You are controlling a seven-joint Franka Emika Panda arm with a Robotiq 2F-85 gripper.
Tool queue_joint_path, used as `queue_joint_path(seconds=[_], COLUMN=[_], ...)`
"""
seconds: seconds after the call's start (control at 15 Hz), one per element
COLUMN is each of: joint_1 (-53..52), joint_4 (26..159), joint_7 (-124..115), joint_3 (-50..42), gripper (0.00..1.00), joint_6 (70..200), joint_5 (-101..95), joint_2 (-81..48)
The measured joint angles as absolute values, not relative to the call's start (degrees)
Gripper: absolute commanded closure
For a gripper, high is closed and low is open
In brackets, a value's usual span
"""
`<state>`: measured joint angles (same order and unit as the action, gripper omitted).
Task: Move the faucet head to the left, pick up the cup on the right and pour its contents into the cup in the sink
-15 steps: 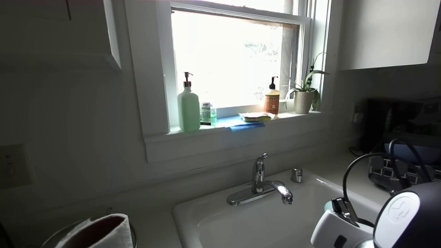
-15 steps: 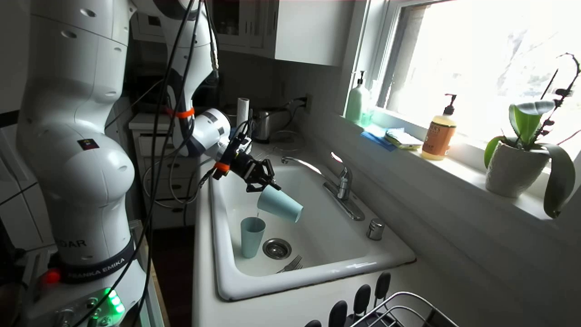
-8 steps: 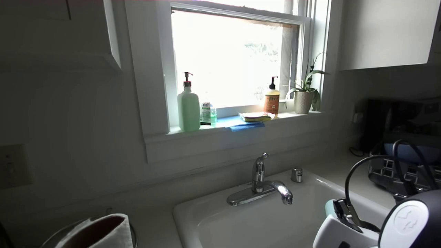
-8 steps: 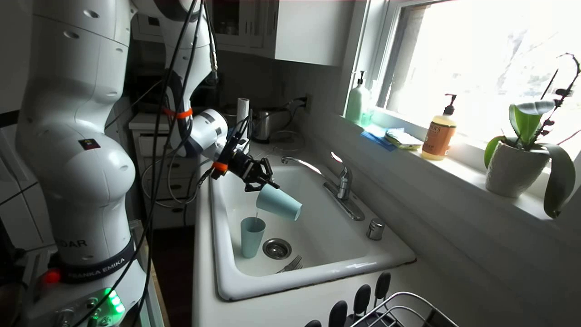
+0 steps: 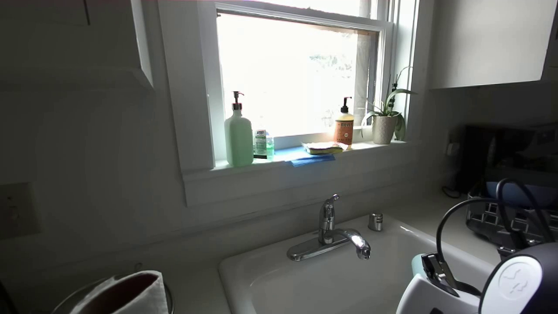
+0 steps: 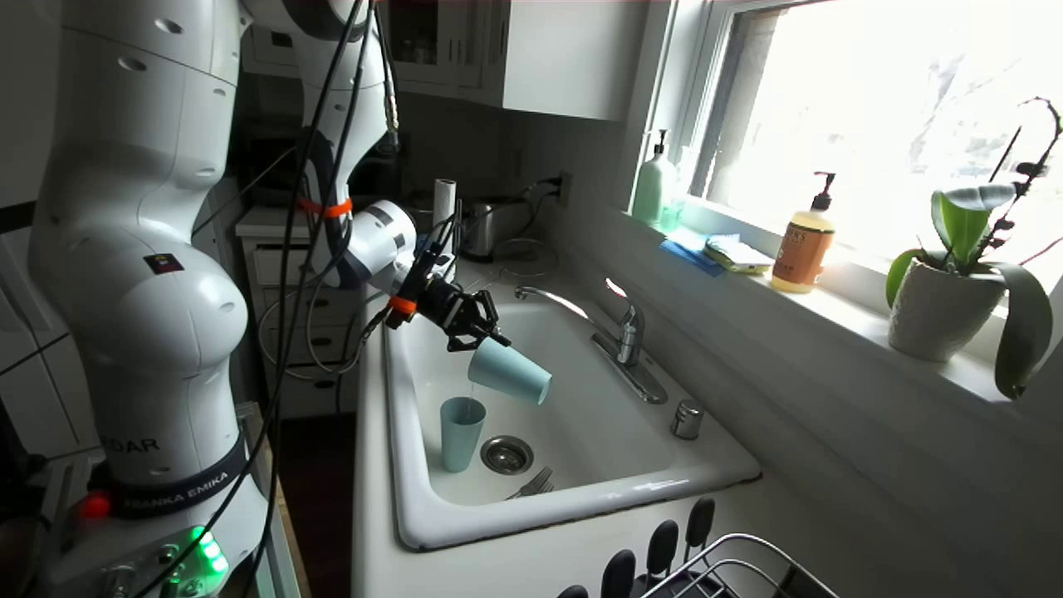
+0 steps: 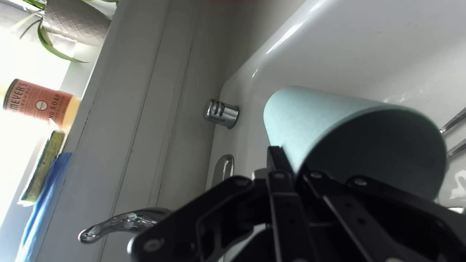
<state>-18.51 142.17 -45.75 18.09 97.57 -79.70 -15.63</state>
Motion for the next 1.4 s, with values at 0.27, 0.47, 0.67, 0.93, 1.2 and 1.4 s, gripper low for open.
queue_joint_path(seconds=[0.27,0.47,0.67,0.93,1.2,1.4], joint_1=[-17.80,-16.62,-14.99,-12.76,-10.88,-9.56], joint_4=[142.10,142.08,142.09,142.11,142.22,142.34], joint_7=[-45.71,-45.57,-44.46,-41.76,-36.83,-31.61], joint_3=[18.00,17.82,17.39,16.58,15.22,13.58], gripper=[0.99,0.99,0.99,0.99,0.99,0.99], joint_6=[101.32,104.81,109.14,114.60,119.55,123.05], joint_5=[-79.69,-79.68,-79.49,-78.20,-73.43,-69.17], joint_2=[-15.58,-15.42,-14.66,-12.82,-9.78,-6.86])
